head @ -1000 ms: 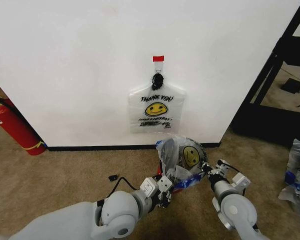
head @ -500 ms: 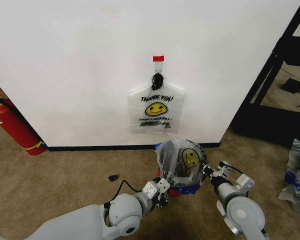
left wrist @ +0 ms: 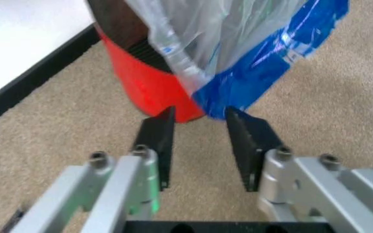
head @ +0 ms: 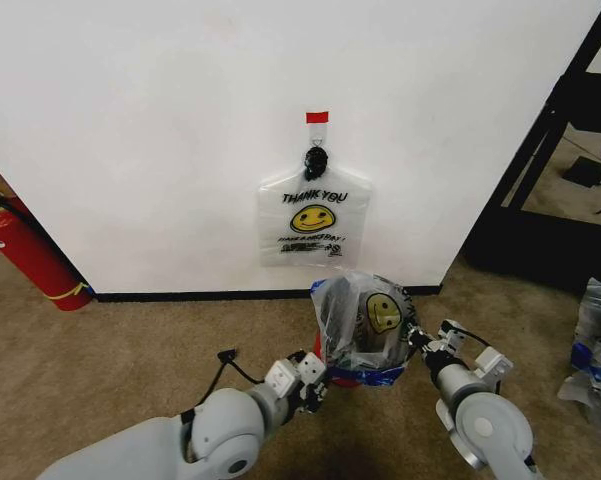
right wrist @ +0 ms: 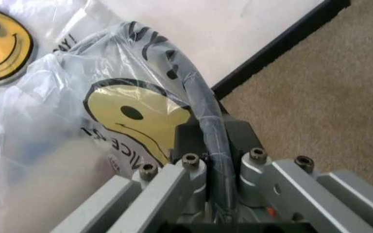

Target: Pick up the garbage bag from the wall and place it over the trash bin.

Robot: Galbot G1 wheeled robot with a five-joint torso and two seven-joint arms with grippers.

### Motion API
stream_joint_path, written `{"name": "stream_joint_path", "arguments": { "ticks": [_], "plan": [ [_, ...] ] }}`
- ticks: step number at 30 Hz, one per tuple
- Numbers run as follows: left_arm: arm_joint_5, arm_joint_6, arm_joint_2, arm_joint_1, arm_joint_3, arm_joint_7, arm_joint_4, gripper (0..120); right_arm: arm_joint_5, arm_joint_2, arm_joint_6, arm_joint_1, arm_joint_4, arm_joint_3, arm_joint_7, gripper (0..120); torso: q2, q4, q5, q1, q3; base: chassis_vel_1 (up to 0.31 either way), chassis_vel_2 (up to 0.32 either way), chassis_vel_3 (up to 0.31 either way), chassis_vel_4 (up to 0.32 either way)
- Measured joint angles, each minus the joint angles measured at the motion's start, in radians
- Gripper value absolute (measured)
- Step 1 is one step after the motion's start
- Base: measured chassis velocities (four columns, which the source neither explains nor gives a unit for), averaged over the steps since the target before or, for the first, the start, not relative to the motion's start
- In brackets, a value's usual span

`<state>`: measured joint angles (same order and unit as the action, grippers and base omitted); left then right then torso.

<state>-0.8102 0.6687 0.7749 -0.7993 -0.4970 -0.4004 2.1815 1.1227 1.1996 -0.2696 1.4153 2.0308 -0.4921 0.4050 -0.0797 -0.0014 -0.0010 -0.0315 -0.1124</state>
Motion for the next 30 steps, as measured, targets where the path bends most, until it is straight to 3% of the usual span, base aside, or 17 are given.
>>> {"name": "stream_joint_path", "arguments": {
  "ticks": [4, 5, 9, 10, 11, 12, 13, 17, 21, 30],
  "plan": [
    [0.017, 0.002, -0.041, -0.04, 0.037, 0.016, 0.038, 51, 0.0, -0.007, 0.002, -0.006, -0.003, -0.004, -0.001, 0, 0.0, -0.0002, -0.0001, 0.0, 0.0, 0.0, 0.0, 0.0, 0.0],
    [0.037, -0.012, -0.059, -0.083, 0.085, 0.029, 0.056, 57, 0.001, -0.009, 0.003, -0.006, -0.001, -0.007, -0.003, 0, 0.0, 0.0002, 0.0001, 0.0, 0.0, 0.0, 0.0, 0.0, 0.0],
    [-0.014, -0.059, -0.05, -0.112, 0.164, 0.03, 0.059, 69, 0.003, -0.008, 0.006, -0.001, 0.003, -0.008, -0.01, 0, 0.0, 0.0002, -0.0001, 0.0, 0.0, 0.0, 0.0, 0.0, 0.0],
    [-0.048, -0.072, -0.042, -0.113, 0.191, 0.03, 0.058, 73, 0.003, -0.007, 0.007, 0.001, 0.004, -0.008, -0.014, 0, 0.0, 0.0002, 0.0, 0.0, 0.0, 0.0, 0.0, 0.0, 0.0],
    [-0.165, -0.103, -0.02, -0.112, 0.252, 0.03, 0.046, 79, 0.005, -0.005, 0.008, 0.007, 0.008, -0.008, -0.021, 0, 0.0, -0.0003, 0.0003, 0.0, 0.0, 0.0, 0.0, 0.0, 0.0],
    [-0.165, -0.103, -0.02, -0.112, 0.252, 0.03, 0.046, 79, 0.005, -0.005, 0.008, 0.007, 0.008, -0.008, -0.021, 0, 0.0, -0.0003, 0.0003, 0.0, 0.0, 0.0, 0.0, 0.0, 0.0],
    [-0.232, -0.114, -0.01, -0.111, 0.279, 0.031, 0.037, 82, 0.01, -0.004, 0.008, 0.01, 0.01, -0.009, -0.023, 0, 0.0, -0.0002, 0.0002, 0.0, 0.0, 0.0, 0.0, 0.0, 0.0],
    [-0.56, -0.137, 0.023, -0.119, 0.393, 0.04, -0.009, 97, 0.035, -0.007, 0.002, 0.018, 0.022, -0.014, -0.023, 0, 0.0, -0.0002, 0.0001, 0.0, 0.0, 0.0, 0.0, 0.0, 0.0],
    [-0.63, -0.137, 0.019, -0.142, 0.42, 0.079, -0.027, 95, 0.039, -0.013, 0.001, 0.017, 0.023, -0.019, -0.02, 0, 0.0, 0.0, 0.0, 0.0, 0.0, 0.0, 0.0, 0.0, 0.0],
    [-0.635, -0.122, 0.02, -0.16, 0.429, 0.136, -0.047, 66, 0.041, -0.016, -0.003, 0.026, 0.039, -0.022, -0.014, 0, 0.0, 0.0, 0.0001, 0.0, 0.0, 0.0, 0.0, 0.0, 0.0]
  ]
}}
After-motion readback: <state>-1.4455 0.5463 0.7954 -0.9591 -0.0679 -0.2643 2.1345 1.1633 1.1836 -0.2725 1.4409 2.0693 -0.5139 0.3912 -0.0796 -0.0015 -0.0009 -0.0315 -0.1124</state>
